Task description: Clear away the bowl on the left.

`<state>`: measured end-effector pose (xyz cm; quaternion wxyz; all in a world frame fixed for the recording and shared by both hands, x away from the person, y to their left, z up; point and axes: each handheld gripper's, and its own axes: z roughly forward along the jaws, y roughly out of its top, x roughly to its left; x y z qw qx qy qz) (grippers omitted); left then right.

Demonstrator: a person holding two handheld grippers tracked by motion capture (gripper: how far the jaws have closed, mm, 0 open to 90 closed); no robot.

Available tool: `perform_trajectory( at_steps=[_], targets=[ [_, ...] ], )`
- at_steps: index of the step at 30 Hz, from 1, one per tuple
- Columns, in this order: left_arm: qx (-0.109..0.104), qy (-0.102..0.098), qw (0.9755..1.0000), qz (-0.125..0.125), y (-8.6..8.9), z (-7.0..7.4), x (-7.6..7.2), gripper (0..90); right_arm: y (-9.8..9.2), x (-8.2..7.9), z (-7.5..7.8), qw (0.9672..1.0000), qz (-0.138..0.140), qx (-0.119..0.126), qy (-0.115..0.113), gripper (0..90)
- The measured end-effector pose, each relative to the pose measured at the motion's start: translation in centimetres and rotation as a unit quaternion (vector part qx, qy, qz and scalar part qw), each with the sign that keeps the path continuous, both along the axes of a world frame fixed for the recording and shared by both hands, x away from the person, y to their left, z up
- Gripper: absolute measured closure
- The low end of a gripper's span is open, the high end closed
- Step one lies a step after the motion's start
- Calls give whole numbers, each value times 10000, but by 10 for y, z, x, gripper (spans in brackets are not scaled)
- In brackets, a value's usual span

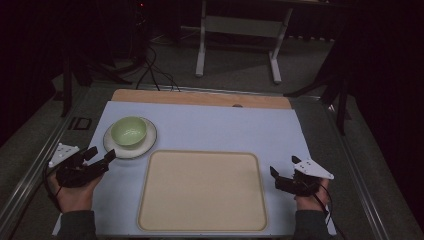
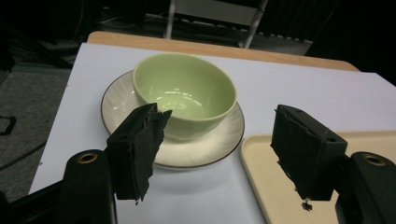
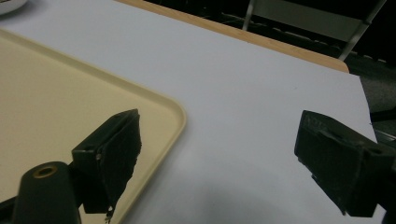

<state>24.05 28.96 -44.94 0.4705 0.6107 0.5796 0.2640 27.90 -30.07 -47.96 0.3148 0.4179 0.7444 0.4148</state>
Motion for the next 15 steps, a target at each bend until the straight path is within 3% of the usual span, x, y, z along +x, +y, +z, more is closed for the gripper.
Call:
perform_trajectory(
  at_steps=[5, 15],
  targets=[
    [158, -119, 9998, -93, -3, 5, 3, 330, 0, 0, 0, 10000, -6, -29, -6, 141],
    [442, -121, 9989, -117, -8, 7, 14, 331, 1, -1, 1, 10000, 30, -40, -32, 138]
  ],
)
